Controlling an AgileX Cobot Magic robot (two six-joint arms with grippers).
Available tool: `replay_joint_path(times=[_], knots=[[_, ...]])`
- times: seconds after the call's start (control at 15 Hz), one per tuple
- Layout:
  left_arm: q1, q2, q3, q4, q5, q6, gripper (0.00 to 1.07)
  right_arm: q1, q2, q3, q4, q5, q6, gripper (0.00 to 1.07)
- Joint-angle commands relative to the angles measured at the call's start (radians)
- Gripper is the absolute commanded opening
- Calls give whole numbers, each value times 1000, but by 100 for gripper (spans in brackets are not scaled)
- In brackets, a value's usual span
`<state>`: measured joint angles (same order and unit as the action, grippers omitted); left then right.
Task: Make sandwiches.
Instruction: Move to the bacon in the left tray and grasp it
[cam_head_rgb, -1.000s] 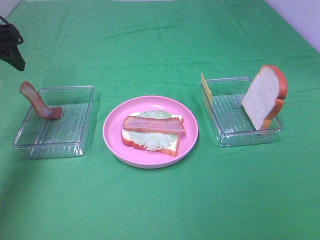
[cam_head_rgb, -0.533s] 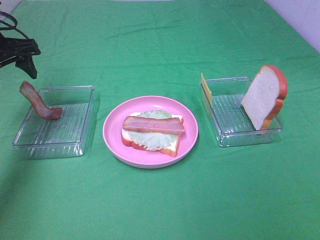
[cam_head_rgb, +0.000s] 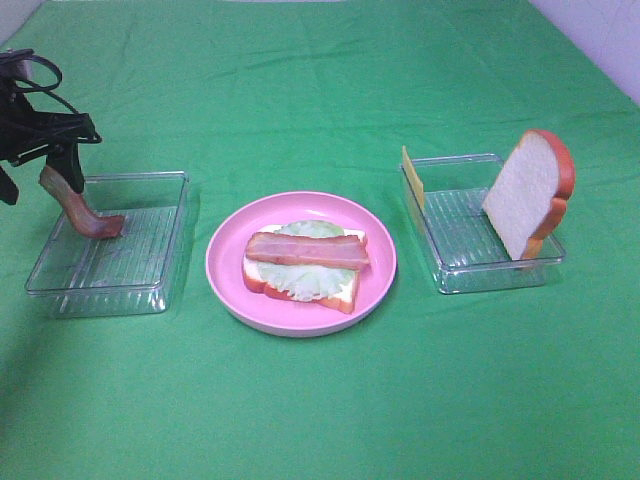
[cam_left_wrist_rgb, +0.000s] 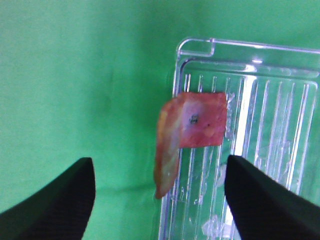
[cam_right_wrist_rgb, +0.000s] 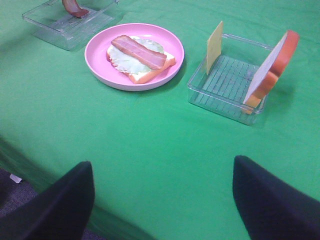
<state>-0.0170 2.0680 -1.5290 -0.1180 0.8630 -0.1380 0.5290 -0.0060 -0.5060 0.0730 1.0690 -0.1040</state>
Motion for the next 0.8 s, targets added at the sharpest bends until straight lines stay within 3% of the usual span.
replay_joint_path(times=[0.07, 0.6, 0.8], knots=[[-2, 1, -6, -1, -36, -7, 54, 0, -15, 1, -8, -9, 9, 72], [-2, 1, -6, -1, -52, -23, 0, 0, -15, 1, -8, -9, 9, 72], [-2, 0, -6, -1, -59, -23, 0, 0, -15, 1, -8, -9, 9, 72]])
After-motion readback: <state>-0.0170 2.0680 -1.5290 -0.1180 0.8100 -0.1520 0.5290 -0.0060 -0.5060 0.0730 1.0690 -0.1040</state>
